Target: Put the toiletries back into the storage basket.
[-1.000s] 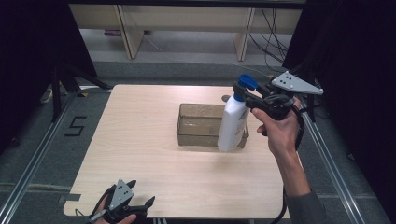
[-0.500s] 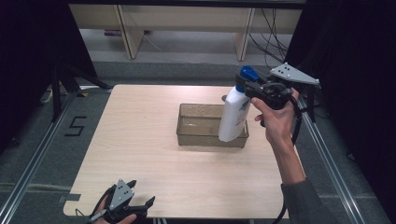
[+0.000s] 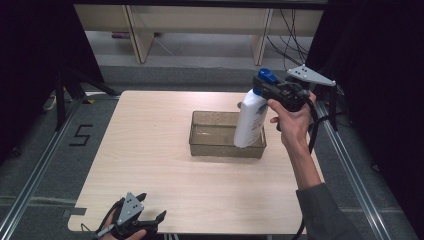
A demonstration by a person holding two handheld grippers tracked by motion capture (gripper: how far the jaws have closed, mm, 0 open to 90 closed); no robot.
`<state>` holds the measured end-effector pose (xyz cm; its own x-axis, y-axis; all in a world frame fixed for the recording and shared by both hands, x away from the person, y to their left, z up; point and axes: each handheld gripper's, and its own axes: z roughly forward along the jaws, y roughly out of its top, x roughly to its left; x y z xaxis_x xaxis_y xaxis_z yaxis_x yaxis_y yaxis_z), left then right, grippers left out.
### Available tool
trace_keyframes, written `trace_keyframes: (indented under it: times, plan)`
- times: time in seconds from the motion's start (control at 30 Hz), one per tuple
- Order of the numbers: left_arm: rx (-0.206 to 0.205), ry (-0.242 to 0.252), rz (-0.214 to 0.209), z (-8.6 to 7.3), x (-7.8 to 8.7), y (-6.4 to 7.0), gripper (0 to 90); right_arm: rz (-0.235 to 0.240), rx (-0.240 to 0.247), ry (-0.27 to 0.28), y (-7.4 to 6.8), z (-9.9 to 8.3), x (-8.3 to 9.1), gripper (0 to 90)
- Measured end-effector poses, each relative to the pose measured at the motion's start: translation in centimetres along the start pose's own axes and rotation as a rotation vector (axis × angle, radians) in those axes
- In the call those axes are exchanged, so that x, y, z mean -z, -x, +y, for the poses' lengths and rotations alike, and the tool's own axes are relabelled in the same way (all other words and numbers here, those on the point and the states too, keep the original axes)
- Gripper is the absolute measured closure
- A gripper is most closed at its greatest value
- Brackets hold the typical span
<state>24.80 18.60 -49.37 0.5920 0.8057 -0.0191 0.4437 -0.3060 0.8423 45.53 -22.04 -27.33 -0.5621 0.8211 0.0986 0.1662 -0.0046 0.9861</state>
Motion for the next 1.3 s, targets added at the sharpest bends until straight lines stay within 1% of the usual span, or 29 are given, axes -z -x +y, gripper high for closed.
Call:
trace_keyframes:
  times: [0.03,0.1,0.13,0.17,0.27,0.3,0.33,0.37,0.4,0.47,0.5,0.57,0.6,0.63,0.7,0.77,0.8,0.93,0.97,1.03,1.07,1.1,1.13,1.2,1.3]
  plan:
    - [0.000,0.004,-0.002,0.0,0.0,0.0,15.3,-0.009,0.012,-0.001,0.2,-0.1,-0.1,61.9]
    - [-0.002,0.002,-0.001,0.0,0.0,0.1,15.3,-0.010,0.002,-0.003,0.3,-0.2,-0.2,61.8]
    - [0.001,-0.004,0.007,0.0,0.0,0.1,15.3,-0.010,-0.005,-0.003,0.4,-0.2,-0.2,61.9]
    - [-0.005,-0.007,0.005,0.0,0.0,0.1,15.3,-0.011,-0.012,0.001,0.5,-0.3,-0.3,61.9]
    - [-0.011,-0.004,-0.006,0.0,-0.1,0.1,15.3,-0.014,-0.014,-0.004,0.7,-0.4,-0.5,61.9]
    - [0.000,0.006,-0.009,0.0,-0.1,0.3,15.3,-0.020,-0.008,-0.005,0.8,-0.4,-0.6,61.8]
    - [-0.001,0.003,-0.006,0.0,-0.1,0.3,15.3,-0.023,-0.009,-0.007,0.9,-0.5,-0.7,61.9]
    - [-0.015,-0.007,-0.003,0.0,-0.1,0.2,15.3,-0.028,-0.006,-0.007,1.0,-0.6,-0.8,61.9]
    - [-0.012,-0.006,-0.005,0.0,-0.1,0.2,15.3,-0.026,-0.014,-0.009,0.9,-0.7,-0.9,61.9]
    - [-0.013,-0.008,-0.004,0.0,-0.1,0.3,15.3,-0.028,-0.003,-0.008,1.2,-0.8,-1.1,61.9]
    - [-0.013,-0.008,-0.004,0.0,-0.1,0.3,15.3,-0.031,-0.010,-0.015,1.2,-0.8,-1.1,61.9]
    - [-0.007,-0.009,-0.006,0.0,-0.1,0.3,15.3,-0.044,-0.013,-0.013,1.4,-0.9,-1.2,61.8]
    - [-0.006,-0.009,-0.007,0.0,-0.1,0.3,15.3,-0.036,-0.014,-0.009,1.5,-0.9,-1.3,61.8]
    - [-0.007,-0.009,-0.008,0.0,-0.1,0.3,15.3,-0.042,-0.012,-0.010,1.6,-1.0,-1.3,61.8]
    - [-0.007,-0.010,-0.009,0.0,-0.1,0.4,15.3,-0.033,-0.023,-0.012,1.6,-1.1,-1.4,61.8]
    - [-0.009,-0.012,-0.010,0.0,-0.1,0.4,15.3,-0.046,-0.006,-0.012,1.8,-1.2,-1.5,61.8]
    - [-0.010,-0.011,-0.010,0.0,-0.1,0.4,15.2,-0.036,-0.019,-0.013,1.7,-1.3,-1.6,61.9]
    - [-0.008,-0.012,-0.009,0.0,-0.1,0.4,15.3,-0.045,-0.029,-0.023,2.0,-1.9,-1.8,61.8]
    - [-0.008,-0.011,-0.009,0.0,-0.1,0.4,15.3,-0.041,-0.043,-0.027,2.0,-2.0,-1.8,61.9]
    - [-0.008,-0.011,-0.007,0.0,-0.1,0.4,15.3,-0.055,-0.034,-0.031,2.2,-2.3,-1.8,61.9]
    - [-0.008,-0.011,-0.007,0.0,-0.1,0.4,15.3,-0.048,-0.040,-0.030,2.2,-2.4,-1.8,61.9]
    - [-0.008,-0.011,-0.007,0.0,-0.1,0.4,15.3,-0.058,-0.026,-0.029,2.4,-2.6,-1.8,61.8]
    - [-0.008,-0.011,-0.007,0.0,-0.1,0.4,15.3,-0.050,-0.050,-0.037,2.3,-2.7,-1.8,61.8]
    - [-0.006,-0.009,-0.007,0.0,-0.1,0.4,15.3,-0.055,-0.039,-0.040,2.4,-2.8,-1.7,61.8]
    - [-0.007,-0.010,-0.008,0.0,-0.1,0.3,15.3,-0.059,-0.040,-0.044,2.5,-2.9,-1.6,61.8]
